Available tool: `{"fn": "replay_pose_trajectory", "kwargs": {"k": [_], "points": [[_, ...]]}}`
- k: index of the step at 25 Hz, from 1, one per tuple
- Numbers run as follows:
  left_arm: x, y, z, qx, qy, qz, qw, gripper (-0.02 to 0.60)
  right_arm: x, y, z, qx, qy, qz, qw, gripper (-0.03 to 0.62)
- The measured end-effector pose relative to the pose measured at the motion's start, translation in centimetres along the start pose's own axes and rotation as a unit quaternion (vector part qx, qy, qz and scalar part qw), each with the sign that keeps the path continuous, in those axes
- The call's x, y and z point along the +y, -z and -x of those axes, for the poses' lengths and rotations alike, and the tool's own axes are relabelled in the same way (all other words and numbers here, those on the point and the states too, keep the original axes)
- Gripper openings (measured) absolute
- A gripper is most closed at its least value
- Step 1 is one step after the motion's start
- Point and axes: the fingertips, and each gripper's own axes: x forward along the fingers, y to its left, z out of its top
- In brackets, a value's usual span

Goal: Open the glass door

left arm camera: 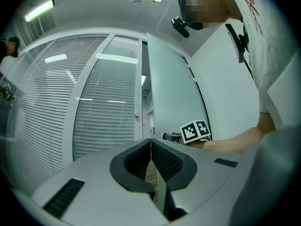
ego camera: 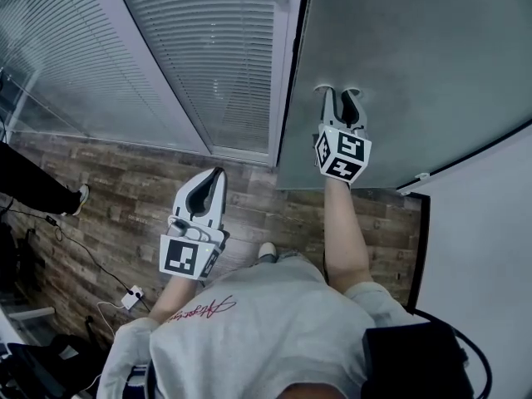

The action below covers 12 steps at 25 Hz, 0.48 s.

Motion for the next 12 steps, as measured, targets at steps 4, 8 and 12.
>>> {"fn": "replay_pose_trajectory", "kwargs": {"k": [4,8,12], "points": [[-2.3,-0.2,-0.2,0.000,0.019,-0.002,0.9998,0.018,0.4,-0.3,2.4,-0.001,-0.018,0.000,1.000,0.110],[-5.1,0.4,-0.4,0.011,0.032,-0.004,0.9994,0.018,0.6,-0.4,4.6,-0.006,-0.038,-0.001,0.999,0.110],[-8.4,-0.1,0.1,0.009,0.030,0.000,0.9995,0.018,0.9,-0.6,7.2,-0.006,-0.055,-0.005,0.998,0.110]]}}
